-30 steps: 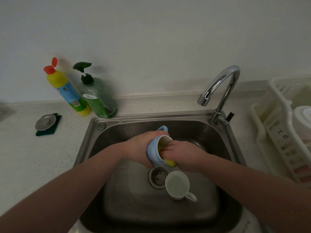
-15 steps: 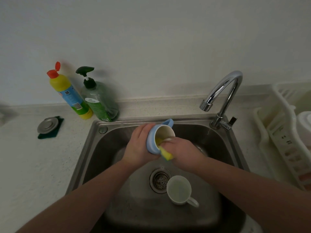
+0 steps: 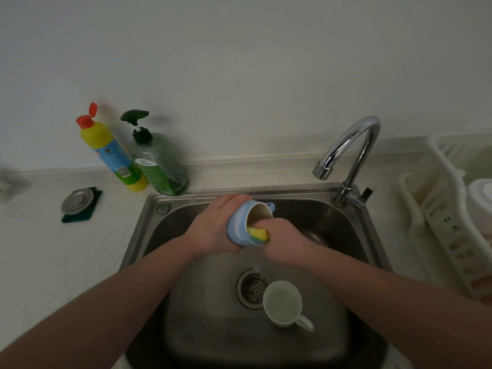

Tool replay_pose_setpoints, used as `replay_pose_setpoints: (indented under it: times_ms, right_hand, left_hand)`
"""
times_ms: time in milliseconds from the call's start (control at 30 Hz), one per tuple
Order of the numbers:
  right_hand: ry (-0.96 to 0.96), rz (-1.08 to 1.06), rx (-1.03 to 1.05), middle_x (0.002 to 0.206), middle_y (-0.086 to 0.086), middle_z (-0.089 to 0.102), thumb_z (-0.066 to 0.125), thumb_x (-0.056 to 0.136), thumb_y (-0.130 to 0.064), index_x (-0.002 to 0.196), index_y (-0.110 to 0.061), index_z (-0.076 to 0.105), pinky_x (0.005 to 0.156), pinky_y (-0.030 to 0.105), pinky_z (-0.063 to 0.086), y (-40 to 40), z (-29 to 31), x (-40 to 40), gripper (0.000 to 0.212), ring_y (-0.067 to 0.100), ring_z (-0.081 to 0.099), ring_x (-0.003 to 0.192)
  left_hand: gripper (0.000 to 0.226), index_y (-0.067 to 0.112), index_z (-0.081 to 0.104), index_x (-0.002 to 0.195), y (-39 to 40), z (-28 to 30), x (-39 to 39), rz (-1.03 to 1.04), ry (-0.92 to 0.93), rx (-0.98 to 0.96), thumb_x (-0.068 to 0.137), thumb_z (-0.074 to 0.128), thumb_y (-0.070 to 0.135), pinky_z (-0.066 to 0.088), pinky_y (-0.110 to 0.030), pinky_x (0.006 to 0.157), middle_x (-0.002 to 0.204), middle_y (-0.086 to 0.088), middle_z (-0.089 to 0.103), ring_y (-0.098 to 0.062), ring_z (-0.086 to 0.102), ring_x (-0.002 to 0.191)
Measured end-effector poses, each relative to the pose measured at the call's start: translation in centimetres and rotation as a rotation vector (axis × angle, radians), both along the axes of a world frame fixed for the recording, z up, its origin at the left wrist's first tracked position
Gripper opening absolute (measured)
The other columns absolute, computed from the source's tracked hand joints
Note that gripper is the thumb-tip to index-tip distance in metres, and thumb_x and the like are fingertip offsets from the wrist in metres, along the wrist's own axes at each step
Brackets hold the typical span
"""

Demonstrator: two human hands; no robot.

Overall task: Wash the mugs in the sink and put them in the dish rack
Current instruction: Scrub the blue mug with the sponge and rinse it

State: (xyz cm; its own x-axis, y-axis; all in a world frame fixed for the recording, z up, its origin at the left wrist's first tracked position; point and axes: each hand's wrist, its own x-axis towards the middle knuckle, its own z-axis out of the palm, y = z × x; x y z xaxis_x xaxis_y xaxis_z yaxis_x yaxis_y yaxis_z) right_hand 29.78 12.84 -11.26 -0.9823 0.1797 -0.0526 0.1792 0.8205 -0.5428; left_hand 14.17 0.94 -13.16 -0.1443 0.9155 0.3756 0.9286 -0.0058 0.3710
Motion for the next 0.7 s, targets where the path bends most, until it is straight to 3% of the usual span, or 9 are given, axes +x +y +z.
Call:
replay_pose_setpoints:
  times_ms: [167, 267, 400, 500, 567, 633, 700]
  right_hand:
    - [-0.193, 0.140, 0.203, 0.137, 0.010, 0.050, 0.049, 0.094, -0.008, 0.132, -0.007, 0.051, 0.104, 0.030, 0.035, 0.5, -0.2, -0.5, 0.038, 0.024, 0.047, 0.126]
    - [-0.121, 0.287, 0.335, 0.149, 0.009, 0.039, 0.052, 0.094, -0.008, 0.142, -0.012, 0.042, 0.110, 0.040, 0.033, 1.6, 0.0, 0.4, 0.049, 0.026, 0.037, 0.136]
    - [0.111, 0.321, 0.404, 0.121, 0.010, 0.065, 0.085, 0.060, -0.005, 0.117, -0.013, 0.067, 0.079, 0.043, 0.057, 1.9, -0.4, 1.7, 0.061, 0.031, 0.063, 0.110]
    - [0.004, 0.291, 0.292, 0.138, 0.014, 0.052, 0.069, 0.078, -0.004, 0.131, -0.014, 0.056, 0.094, 0.049, 0.048, 1.2, -0.1, 1.7, 0.056, 0.034, 0.046, 0.129]
    - [0.051, 0.294, 0.242, 0.119, 0.017, 0.064, 0.077, 0.065, -0.002, 0.116, -0.009, 0.066, 0.078, 0.050, 0.056, 0.9, -0.3, 2.2, 0.053, 0.038, 0.059, 0.111]
    - [0.109, 0.324, 0.283, 0.096, 0.011, 0.072, 0.086, 0.043, -0.002, 0.096, -0.009, 0.072, 0.056, 0.042, 0.059, 0.7, -0.5, 2.5, 0.055, 0.034, 0.069, 0.086]
    - [0.189, 0.333, 0.299, 0.089, 0.007, 0.073, 0.089, 0.035, -0.004, 0.091, -0.011, 0.072, 0.050, 0.034, 0.058, 0.8, -0.6, 2.3, 0.059, 0.029, 0.070, 0.078]
  left_hand:
    - [0.093, 0.013, 0.039, 0.134, -0.3, 0.1, 0.0, 0.010, -0.016, -0.032, 0.056, 0.073, 0.051, 0.041, -0.034, 0.100, 0.128, -0.008, 0.055, -0.015, 0.045, 0.121]
    - [0.095, 0.017, 0.043, 0.134, -0.2, 0.3, 0.2, 0.002, -0.066, -0.127, 0.052, 0.083, 0.044, 0.037, -0.027, 0.102, 0.130, 0.002, 0.053, -0.009, 0.045, 0.121]
    - [0.094, 0.027, 0.042, 0.131, 0.1, 0.7, 0.3, -0.024, -0.130, -0.203, 0.049, 0.087, 0.033, 0.035, -0.018, 0.097, 0.124, 0.016, 0.046, 0.001, 0.041, 0.114]
    - [0.094, 0.025, 0.044, 0.132, 0.1, 1.5, 0.4, -0.046, -0.194, -0.293, 0.050, 0.090, 0.023, 0.032, -0.008, 0.093, 0.122, 0.017, 0.046, 0.001, 0.044, 0.111]
    - [0.097, 0.023, 0.043, 0.135, -0.1, 1.9, 0.2, -0.047, -0.250, -0.356, 0.050, 0.091, 0.021, 0.033, -0.004, 0.091, 0.123, 0.016, 0.047, 0.001, 0.047, 0.110]
    - [0.100, 0.028, 0.041, 0.134, -0.5, 2.1, 0.1, -0.059, -0.316, -0.347, 0.047, 0.089, 0.033, 0.039, -0.009, 0.091, 0.126, 0.012, 0.050, -0.004, 0.052, 0.112]
    - [0.098, 0.033, 0.039, 0.132, -0.8, 2.1, 0.2, -0.064, -0.339, -0.285, 0.046, 0.084, 0.045, 0.044, -0.016, 0.094, 0.128, 0.009, 0.052, -0.006, 0.053, 0.114]
